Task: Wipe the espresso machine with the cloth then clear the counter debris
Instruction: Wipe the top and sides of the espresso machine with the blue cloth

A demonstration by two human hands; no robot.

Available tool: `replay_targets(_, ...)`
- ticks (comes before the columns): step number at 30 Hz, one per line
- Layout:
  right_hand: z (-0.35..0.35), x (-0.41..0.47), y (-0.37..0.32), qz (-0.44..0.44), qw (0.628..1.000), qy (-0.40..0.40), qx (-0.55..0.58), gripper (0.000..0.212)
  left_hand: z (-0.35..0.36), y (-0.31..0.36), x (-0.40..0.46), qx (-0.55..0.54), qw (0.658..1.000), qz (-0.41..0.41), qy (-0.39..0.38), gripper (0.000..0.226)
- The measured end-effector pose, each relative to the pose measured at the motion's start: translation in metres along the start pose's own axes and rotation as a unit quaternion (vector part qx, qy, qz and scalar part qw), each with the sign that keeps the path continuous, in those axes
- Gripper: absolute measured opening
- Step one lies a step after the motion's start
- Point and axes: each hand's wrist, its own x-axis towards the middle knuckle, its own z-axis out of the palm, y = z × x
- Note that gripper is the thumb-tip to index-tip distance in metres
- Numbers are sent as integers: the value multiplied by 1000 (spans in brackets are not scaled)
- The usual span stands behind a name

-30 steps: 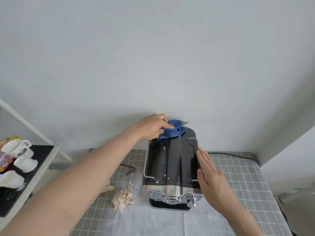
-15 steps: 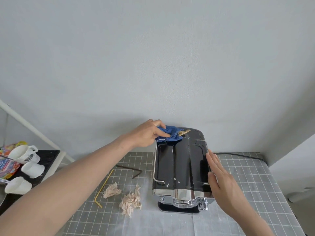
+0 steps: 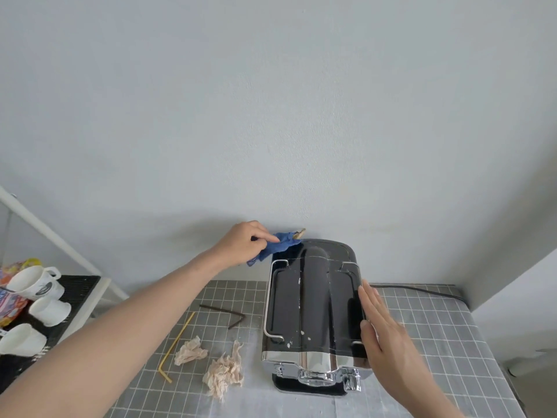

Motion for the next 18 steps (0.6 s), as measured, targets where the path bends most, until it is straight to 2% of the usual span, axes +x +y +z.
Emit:
replay_targets(3, 3, 1, 3, -1, 1000, 1, 0, 62, 13, 25, 6, -85, 996, 2, -30, 28)
replay_targets(5, 2, 1, 4, 2, 1000, 3, -1, 62, 25, 38, 13, -71, 996, 9, -53, 7)
replay_targets(8, 2, 2, 4, 0, 1000, 2, -7, 63, 32, 42, 21, -10, 999, 19, -42, 9)
replay_targets(10, 2, 2, 2, -4, 1000, -1, -14, 62, 25, 40, 23, 45, 996, 37, -65, 9)
replay_targets(14, 0, 2, 2, -6, 1000, -2, -8, 62, 6, 40, 19, 196, 973, 64, -100, 5)
replay_targets(18, 2, 3, 5, -7, 1000, 1, -2, 62, -3, 47, 19, 265, 957, 46, -110, 6)
